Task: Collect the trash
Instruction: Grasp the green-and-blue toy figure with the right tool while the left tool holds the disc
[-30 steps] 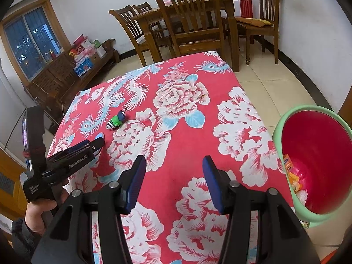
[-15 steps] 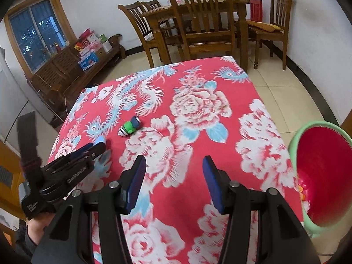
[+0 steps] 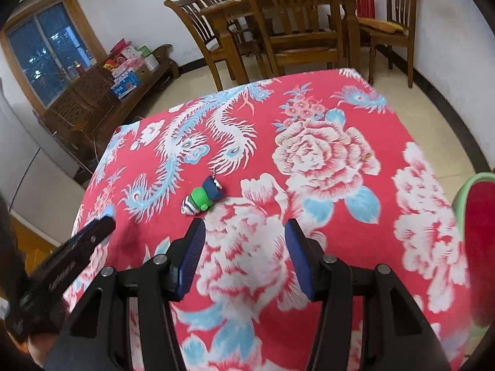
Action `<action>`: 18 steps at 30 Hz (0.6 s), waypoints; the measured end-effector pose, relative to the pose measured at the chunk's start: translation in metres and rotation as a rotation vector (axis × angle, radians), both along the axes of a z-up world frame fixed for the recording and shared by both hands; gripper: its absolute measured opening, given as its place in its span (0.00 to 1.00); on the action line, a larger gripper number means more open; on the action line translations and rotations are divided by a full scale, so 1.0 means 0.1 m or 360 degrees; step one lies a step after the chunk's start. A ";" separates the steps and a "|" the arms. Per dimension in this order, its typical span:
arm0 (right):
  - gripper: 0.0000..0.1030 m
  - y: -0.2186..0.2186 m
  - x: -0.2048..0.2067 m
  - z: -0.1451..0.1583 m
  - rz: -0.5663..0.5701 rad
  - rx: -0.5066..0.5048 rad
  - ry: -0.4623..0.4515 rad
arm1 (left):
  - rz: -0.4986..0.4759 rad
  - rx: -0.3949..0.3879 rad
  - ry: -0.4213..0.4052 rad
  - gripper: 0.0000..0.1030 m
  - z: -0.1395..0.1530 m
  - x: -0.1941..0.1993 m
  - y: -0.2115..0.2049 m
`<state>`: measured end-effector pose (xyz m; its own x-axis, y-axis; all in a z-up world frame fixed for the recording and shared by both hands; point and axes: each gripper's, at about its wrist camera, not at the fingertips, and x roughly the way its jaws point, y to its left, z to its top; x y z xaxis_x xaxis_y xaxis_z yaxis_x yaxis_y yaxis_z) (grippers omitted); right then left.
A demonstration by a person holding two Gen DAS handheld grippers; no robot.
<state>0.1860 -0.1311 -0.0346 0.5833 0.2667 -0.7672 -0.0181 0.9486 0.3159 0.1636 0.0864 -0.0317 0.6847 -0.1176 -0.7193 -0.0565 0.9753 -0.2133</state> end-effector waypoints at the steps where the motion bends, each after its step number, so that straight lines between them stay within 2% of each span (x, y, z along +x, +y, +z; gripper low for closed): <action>1: 0.54 0.03 0.05 -0.01 -0.0003 0.0008 0.0010 | -0.0001 -0.0003 0.0000 0.29 -0.01 0.00 0.01; 18: 0.53 0.57 0.38 -0.17 0.0023 -0.0100 0.0030 | 0.0057 -0.0095 -0.0022 0.29 -0.02 -0.07 0.23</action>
<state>0.2238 -0.0737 -0.0517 0.5651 0.2256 -0.7936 -0.0265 0.9663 0.2559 0.1568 0.1098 -0.0337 0.6988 -0.1353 -0.7024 -0.0876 0.9584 -0.2718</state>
